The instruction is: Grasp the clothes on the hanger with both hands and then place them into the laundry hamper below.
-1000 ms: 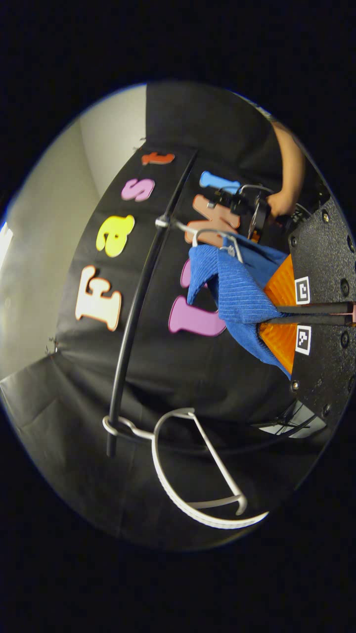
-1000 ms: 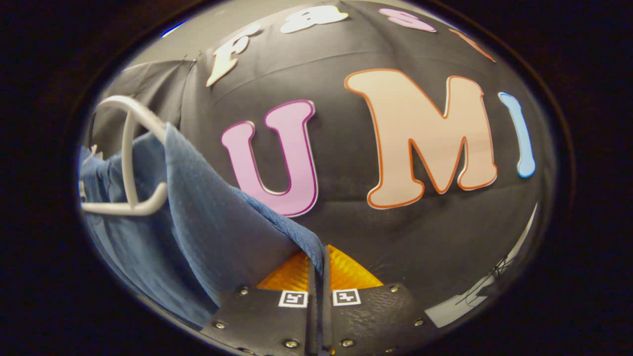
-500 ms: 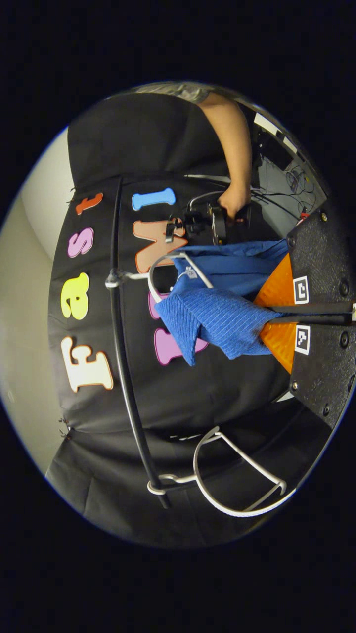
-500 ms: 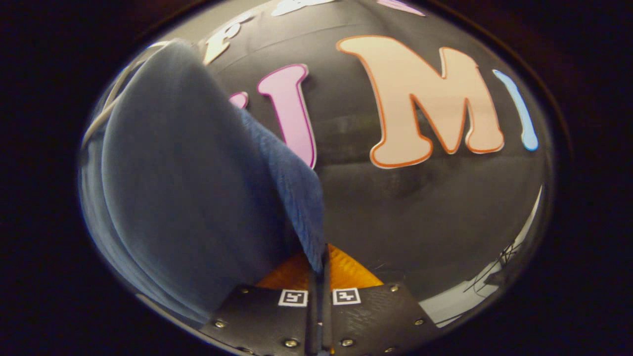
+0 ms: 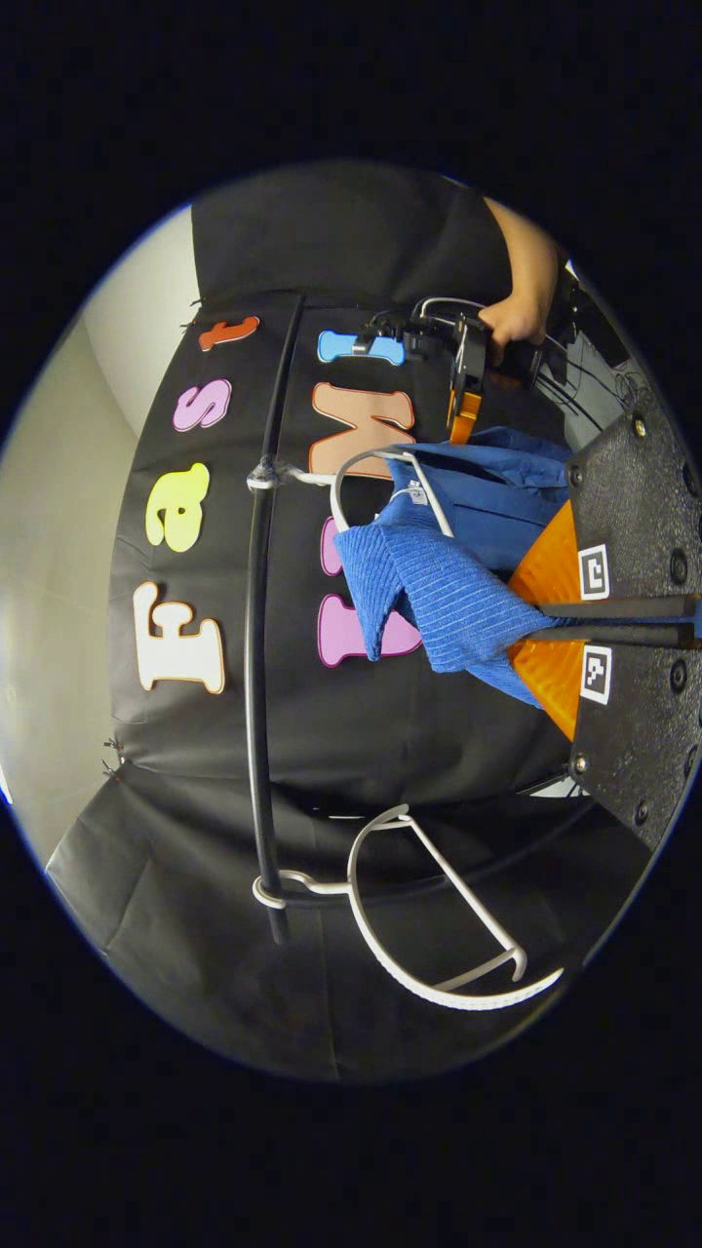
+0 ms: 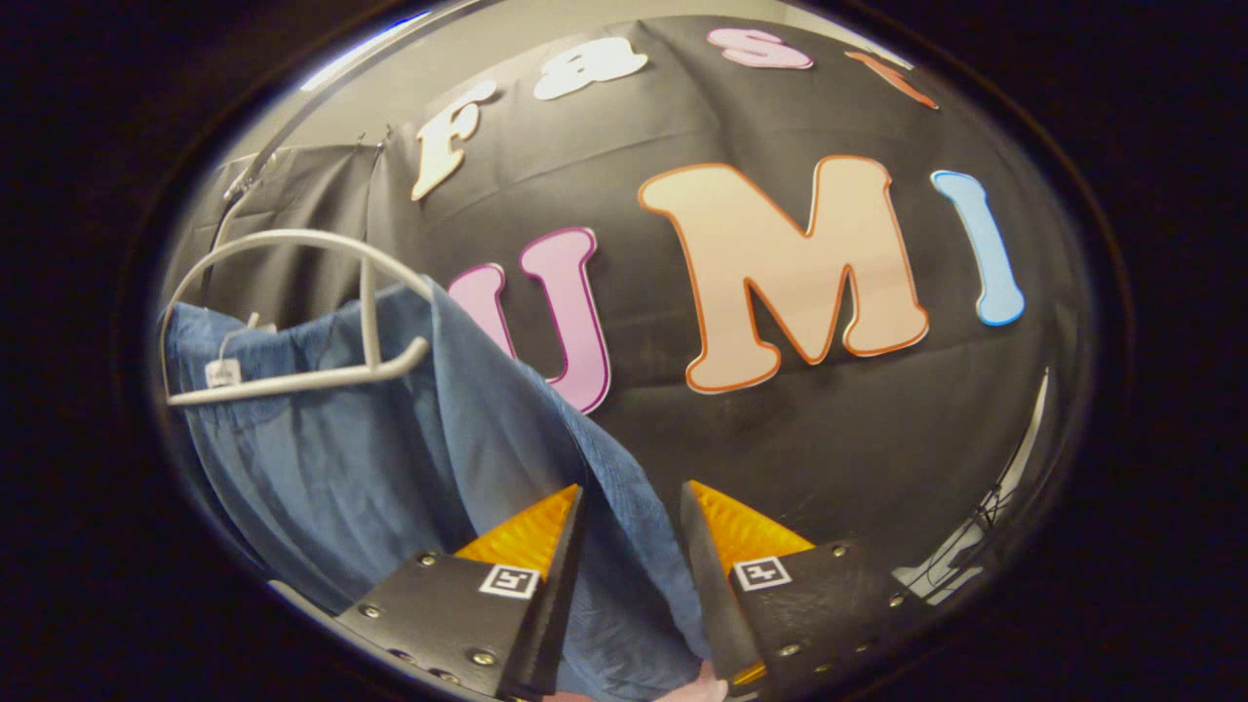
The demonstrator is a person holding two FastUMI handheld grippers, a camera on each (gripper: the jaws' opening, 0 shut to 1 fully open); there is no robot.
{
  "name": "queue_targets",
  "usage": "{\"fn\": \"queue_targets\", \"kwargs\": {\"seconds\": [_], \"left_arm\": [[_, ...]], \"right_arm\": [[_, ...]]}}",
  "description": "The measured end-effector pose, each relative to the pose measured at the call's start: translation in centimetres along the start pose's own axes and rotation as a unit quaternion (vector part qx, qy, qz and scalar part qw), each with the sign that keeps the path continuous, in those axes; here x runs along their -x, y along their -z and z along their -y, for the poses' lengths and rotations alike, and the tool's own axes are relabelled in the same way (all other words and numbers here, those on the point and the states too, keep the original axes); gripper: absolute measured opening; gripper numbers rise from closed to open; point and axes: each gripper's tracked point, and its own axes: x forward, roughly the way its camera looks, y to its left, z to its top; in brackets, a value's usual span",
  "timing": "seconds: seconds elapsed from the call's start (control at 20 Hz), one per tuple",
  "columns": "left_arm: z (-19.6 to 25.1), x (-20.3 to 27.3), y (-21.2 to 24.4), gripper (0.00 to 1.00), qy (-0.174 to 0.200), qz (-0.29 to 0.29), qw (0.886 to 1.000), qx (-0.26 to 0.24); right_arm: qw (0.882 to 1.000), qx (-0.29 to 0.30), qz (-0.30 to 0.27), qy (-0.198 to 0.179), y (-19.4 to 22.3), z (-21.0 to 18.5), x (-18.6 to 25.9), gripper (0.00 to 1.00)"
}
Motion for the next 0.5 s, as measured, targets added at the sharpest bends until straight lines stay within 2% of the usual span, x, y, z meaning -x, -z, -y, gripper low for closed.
{"fn": "queue_targets", "kwargs": {"seconds": [0.1, 0.2, 0.25, 0.3, 0.35, 0.45, 0.5], "left_arm": [[0.2, 0.6, -0.6, 0.03, 0.011, 0.005, 1.0, 0.027], [0.2, 0.9, -1.4, 0.04, 0.02, 0.01, 0.998, 0.051], [-0.1, 1.0, -1.6, 0.03, 0.022, 0.01, 0.998, 0.058], [-0.2, 1.3, -2.0, 0.03, 0.022, 0.012, 0.998, 0.061], [-0.1, 1.3, -2.2, 0.03, 0.026, 0.013, 0.998, 0.062], [0.0, 1.6, -2.8, 0.03, 0.03, 0.017, 0.998, 0.049], [0.1, 1.7, -2.7, 0.03, 0.03, 0.015, 0.999, 0.038]], "right_arm": [[1.0, -0.006, 0.016, -0.011, -1.3, -2.0, 1.1, 0.68], [1.0, 0.012, 0.022, -0.014, -1.8, -3.8, 1.3, 0.68], [1.0, 0.018, 0.014, -0.019, -1.5, -4.7, 1.0, 0.77], [1.0, 0.017, 0.008, -0.022, -1.2, -5.6, 0.7, 0.77], [1.0, 0.015, 0.003, -0.015, -1.0, -5.9, 0.0, 0.72], [1.0, -0.002, -0.005, -0.014, -0.7, -6.7, -1.6, 0.72], [1.0, -0.012, -0.012, -0.02, -0.5, -7.3, -2.4, 0.84]]}}
